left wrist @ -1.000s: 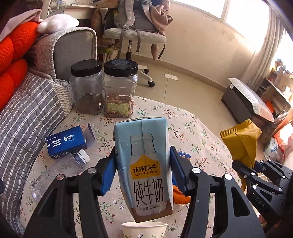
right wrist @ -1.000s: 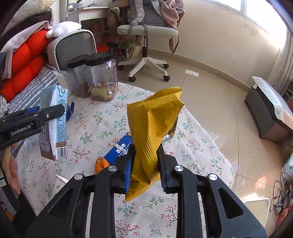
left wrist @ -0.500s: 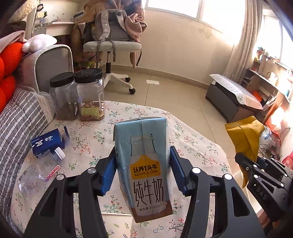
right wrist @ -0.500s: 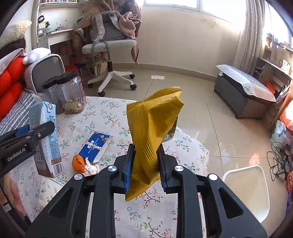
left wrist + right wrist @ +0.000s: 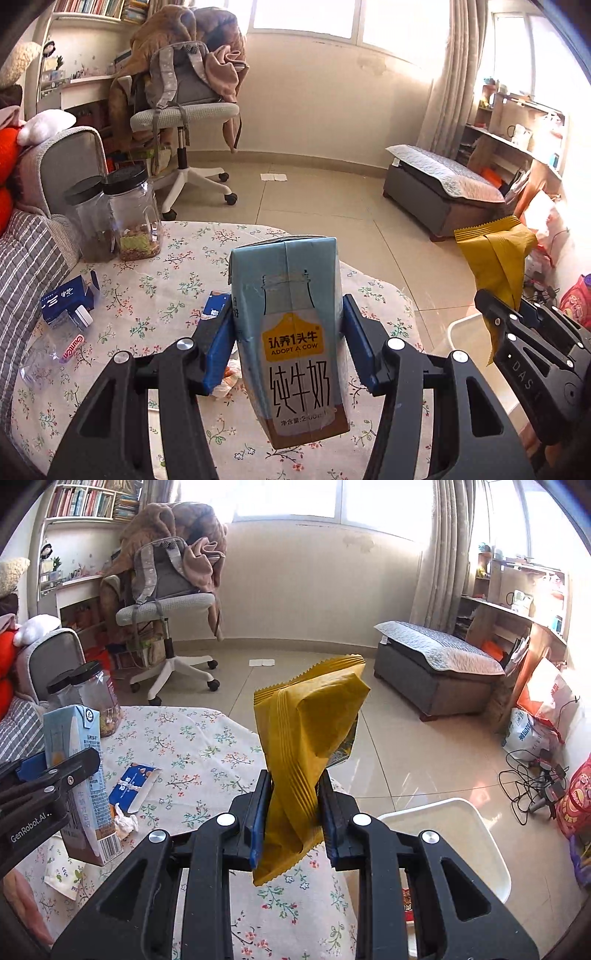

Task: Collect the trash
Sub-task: 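Carry the milk carton and yellow packet with both tools over the white bin, then open the right tool to drop the yellow packet into the bin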

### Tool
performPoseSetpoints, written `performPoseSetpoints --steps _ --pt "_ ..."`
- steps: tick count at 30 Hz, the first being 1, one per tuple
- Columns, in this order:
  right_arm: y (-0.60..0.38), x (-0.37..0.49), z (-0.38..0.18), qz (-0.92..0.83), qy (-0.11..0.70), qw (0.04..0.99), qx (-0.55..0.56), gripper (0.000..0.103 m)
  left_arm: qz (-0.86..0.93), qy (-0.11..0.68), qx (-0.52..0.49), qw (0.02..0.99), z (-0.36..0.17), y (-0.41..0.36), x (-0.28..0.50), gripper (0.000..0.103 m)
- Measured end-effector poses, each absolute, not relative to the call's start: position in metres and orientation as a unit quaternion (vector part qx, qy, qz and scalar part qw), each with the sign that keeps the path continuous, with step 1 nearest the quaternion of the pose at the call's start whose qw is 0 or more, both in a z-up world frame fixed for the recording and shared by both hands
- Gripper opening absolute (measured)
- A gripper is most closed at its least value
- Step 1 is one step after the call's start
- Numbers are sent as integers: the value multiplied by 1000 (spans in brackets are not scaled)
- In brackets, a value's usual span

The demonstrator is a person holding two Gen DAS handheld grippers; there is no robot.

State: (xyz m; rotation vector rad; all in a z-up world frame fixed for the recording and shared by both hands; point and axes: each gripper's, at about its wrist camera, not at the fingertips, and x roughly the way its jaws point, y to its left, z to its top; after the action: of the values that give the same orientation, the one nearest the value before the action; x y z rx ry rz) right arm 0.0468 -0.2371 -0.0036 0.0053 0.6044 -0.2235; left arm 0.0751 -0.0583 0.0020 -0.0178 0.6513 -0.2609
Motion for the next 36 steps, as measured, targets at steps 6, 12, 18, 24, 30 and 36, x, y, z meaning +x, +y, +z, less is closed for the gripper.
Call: performPoseSetpoints --steps 6,12,18,24,30,36 --pt "-284 34 -3 -156 287 945 28 26 -152 324 13 934 -2 -94 70 55" --pt "-328 18 -9 -213 289 932 48 32 -180 329 34 927 -7 -132 66 55" --pt "-369 11 -25 -263 322 906 77 44 -212 332 41 918 -6 -171 66 55" --pt "-400 -5 -30 -298 325 891 109 72 -251 343 29 905 0 -213 71 55" --pt "-425 -20 -29 -319 313 883 142 79 -281 348 21 894 4 -249 72 55" --pt "-443 -40 -20 -367 275 874 160 90 -311 358 5 880 7 -279 75 55"
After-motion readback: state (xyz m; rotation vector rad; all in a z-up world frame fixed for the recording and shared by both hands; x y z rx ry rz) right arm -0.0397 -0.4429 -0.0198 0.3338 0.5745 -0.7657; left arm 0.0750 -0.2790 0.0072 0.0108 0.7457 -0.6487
